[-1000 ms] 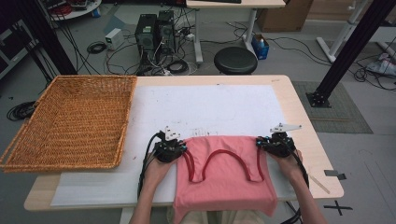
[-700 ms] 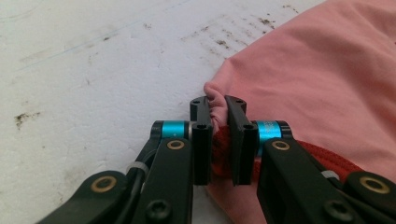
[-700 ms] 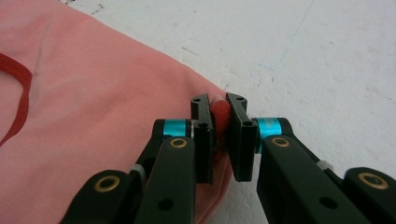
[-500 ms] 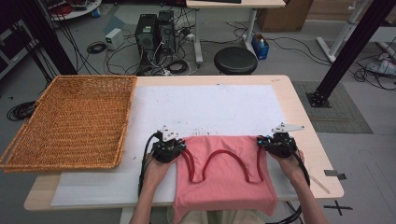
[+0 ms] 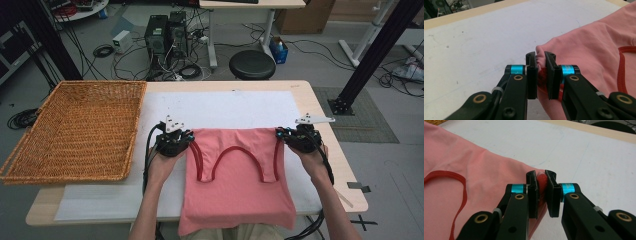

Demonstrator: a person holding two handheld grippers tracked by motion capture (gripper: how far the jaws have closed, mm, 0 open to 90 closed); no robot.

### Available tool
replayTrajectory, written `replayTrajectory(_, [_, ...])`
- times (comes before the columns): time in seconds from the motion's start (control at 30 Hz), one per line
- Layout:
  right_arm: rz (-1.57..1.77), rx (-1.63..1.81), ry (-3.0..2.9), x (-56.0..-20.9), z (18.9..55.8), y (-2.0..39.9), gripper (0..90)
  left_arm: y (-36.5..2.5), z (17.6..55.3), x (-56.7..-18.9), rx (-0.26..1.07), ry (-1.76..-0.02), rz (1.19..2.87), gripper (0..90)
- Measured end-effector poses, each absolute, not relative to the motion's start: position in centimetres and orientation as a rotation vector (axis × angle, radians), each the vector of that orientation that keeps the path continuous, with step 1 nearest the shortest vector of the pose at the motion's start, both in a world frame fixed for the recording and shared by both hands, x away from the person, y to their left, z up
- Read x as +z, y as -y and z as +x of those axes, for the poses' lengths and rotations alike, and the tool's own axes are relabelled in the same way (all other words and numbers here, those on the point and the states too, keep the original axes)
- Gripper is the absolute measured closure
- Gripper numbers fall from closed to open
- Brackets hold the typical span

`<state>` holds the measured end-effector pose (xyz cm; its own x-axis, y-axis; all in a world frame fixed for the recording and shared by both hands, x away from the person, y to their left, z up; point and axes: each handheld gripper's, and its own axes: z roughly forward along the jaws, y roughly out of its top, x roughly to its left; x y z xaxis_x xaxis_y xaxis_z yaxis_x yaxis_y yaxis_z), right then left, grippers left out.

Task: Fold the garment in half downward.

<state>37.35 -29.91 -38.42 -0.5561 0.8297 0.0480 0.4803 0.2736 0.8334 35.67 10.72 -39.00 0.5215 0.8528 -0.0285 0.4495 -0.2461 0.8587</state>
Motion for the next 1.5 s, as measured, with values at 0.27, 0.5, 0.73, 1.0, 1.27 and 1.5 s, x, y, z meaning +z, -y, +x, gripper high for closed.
replayTrajectory(0.27, [1.213, 1.167, -2.152, -37.5, 39.7, 29.2, 82.3, -10.9, 38.2, -37.9, 0.599, -1.094, 1.879, 81.2])
replayTrajectory(0.5, [1.203, 1.137, -2.153, -36.8, 41.9, 28.4, 82.3, -11.2, 40.5, -37.5, 0.592, -1.131, 1.848, 81.2])
replayTrajectory(0.73, [1.221, 1.122, -2.143, -37.1, 43.9, 28.4, 82.2, -11.4, 42.2, -37.6, 0.574, -1.169, 1.826, 81.3])
replayTrajectory(1.0, [1.256, 1.109, -2.160, -38.4, 46.3, 28.3, 82.1, -11.6, 44.1, -38.9, 0.535, -1.214, 1.819, 81.3])
replayTrajectory(1.27, [1.284, 1.052, -2.195, -39.4, 47.8, 28.0, 82.1, -11.7, 45.2, -39.6, 0.524, -1.230, 1.820, 81.2])
replayTrajectory(1.5, [1.276, 1.034, -2.206, -39.1, 48.9, 27.5, 82.1, -11.8, 46.4, -39.7, 0.519, -1.252, 1.817, 81.2])
